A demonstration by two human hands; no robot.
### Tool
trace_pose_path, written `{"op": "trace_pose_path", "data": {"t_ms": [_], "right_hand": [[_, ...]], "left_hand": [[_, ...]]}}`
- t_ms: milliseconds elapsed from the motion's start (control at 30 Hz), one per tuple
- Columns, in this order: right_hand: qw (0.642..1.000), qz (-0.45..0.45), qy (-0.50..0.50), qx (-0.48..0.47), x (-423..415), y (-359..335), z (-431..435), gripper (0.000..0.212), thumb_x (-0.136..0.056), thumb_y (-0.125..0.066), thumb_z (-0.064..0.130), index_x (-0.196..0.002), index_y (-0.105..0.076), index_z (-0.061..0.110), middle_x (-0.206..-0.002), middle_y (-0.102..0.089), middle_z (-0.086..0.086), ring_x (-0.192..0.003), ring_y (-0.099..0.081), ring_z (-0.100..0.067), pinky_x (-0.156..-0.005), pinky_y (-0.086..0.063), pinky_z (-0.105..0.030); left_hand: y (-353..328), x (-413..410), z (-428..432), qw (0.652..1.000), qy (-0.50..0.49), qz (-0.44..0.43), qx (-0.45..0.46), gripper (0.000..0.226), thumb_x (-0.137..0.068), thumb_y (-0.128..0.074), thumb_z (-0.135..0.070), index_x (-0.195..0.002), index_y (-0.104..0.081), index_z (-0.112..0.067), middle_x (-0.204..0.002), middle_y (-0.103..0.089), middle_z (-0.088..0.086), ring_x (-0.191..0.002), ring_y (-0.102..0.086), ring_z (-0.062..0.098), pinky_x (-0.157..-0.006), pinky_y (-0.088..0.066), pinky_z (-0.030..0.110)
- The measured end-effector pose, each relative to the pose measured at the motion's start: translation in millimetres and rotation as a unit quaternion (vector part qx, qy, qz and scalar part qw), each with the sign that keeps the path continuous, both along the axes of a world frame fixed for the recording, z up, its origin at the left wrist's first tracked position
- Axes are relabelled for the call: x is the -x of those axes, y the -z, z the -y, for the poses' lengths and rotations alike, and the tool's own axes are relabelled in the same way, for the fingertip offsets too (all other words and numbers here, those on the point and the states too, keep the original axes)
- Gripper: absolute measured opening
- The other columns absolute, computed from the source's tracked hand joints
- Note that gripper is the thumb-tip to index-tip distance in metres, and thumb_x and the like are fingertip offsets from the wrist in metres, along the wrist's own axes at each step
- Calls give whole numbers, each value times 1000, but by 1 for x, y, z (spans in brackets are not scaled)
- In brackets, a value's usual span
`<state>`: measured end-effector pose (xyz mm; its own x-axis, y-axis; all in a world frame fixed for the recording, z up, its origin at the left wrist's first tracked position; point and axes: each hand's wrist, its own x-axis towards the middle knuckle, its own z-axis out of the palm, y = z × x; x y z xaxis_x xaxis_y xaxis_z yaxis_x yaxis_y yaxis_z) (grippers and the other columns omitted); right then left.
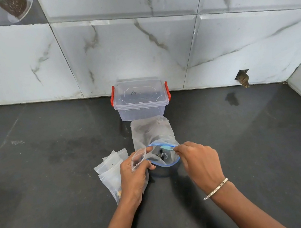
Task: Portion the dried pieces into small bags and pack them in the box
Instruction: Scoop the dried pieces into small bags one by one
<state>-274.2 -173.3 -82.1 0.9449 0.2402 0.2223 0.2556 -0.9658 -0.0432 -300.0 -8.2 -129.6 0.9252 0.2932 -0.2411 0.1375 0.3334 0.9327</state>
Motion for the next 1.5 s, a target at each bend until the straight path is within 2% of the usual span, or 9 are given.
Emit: {"op": "trace_pose_path", "data": {"t_ms": [233, 367, 500, 700, 800, 1000, 1233, 1300, 1500], "right_hand": [[999, -1, -34, 5, 7, 27, 1, 41, -41, -86, 2, -71, -69, 23, -70, -68, 4, -39, -54, -22, -34, -35, -22], [999, -6, -37, 5, 13, 24, 0, 40, -35, -82, -1, -64, -67, 23, -64, -65, 4, -36, -51, -22, -35, -28, -20], [1000, -19, -16, -13, 16, 22, 3, 44, -31, -79, -4, -61, -65, 25, -59, -62, 5, -36, -52, -22, -38, -19, -22], [988, -115, 23, -104, 26, 20, 4, 15, -90, -57, 25, -97, -70, 30, -93, -71, 6, -86, -66, -24, -64, -45, -31], [942, -181, 82, -269, 28, 21, 2, 7, -81, -72, 27, -87, -76, 30, -80, -73, 9, -71, -69, -20, -69, -57, -35], [845, -249, 146, -450, 25, 20, 8, 15, -76, -80, 8, -67, -76, 19, -55, -69, -1, -33, -49, -9, -44, -51, -27], [864, -237, 136, -422, 28, 27, 7, 7, -75, -80, 15, -73, -78, 21, -56, -70, 5, -35, -54, -7, -43, -52, -26], [831, -256, 150, -470, 27, 26, 8, 8, -75, -80, 9, -73, -78, 17, -58, -71, -1, -34, -48, -7, -41, -46, -22], [637, -353, 244, -641, 24, 22, 17, 11, -75, -77, 0, -86, -77, 1, -84, -75, -19, -39, -37, -8, -37, -31, -15]], "left_hand": [[-1, 0, 2, 999, 0, 9, 38, 50, -80, -45, 26, -88, -81, -7, -105, -78, 10, -67, -69, 12, -59, -54, 16], [0, 0, 2, 998, 4, 14, 65, 50, -79, -44, 27, -88, -81, -4, -105, -78, 15, -78, -72, 18, -61, -56, 18], [-1, 0, 2, 996, 2, 0, 94, 50, -81, -43, 25, -82, -82, -6, -101, -77, 18, -61, -65, 11, -56, -53, 16], [1, -1, 2, 987, 16, -18, 160, 46, -85, -41, 21, -86, -80, -2, -92, -76, 16, -49, -54, 10, -54, -50, 16], [2, -3, 2, 982, 20, -29, 183, 44, -85, -41, 17, -89, -80, -2, -90, -75, 14, -50, -53, 10, -52, -48, 16], [-2, -5, 2, 973, 19, -27, 230, 39, -85, -38, 18, -102, -72, 7, -93, -73, 15, -48, -53, 11, -52, -48, 18], [-3, -3, -1, 977, 38, -34, 209, 41, -86, -43, 16, -95, -79, -2, -100, -77, 15, -49, -55, 9, -52, -46, 16], [-5, -3, -2, 979, 43, -29, 196, 39, -86, -43, 17, -101, -76, 2, -99, -74, 21, -50, -56, 11, -52, -48, 16], [-2, -1, -8, 991, 63, -3, 114, 31, -74, -63, 2, -99, -79, -8, -94, -70, 21, -66, -57, 17, -61, -52, 16]]}}
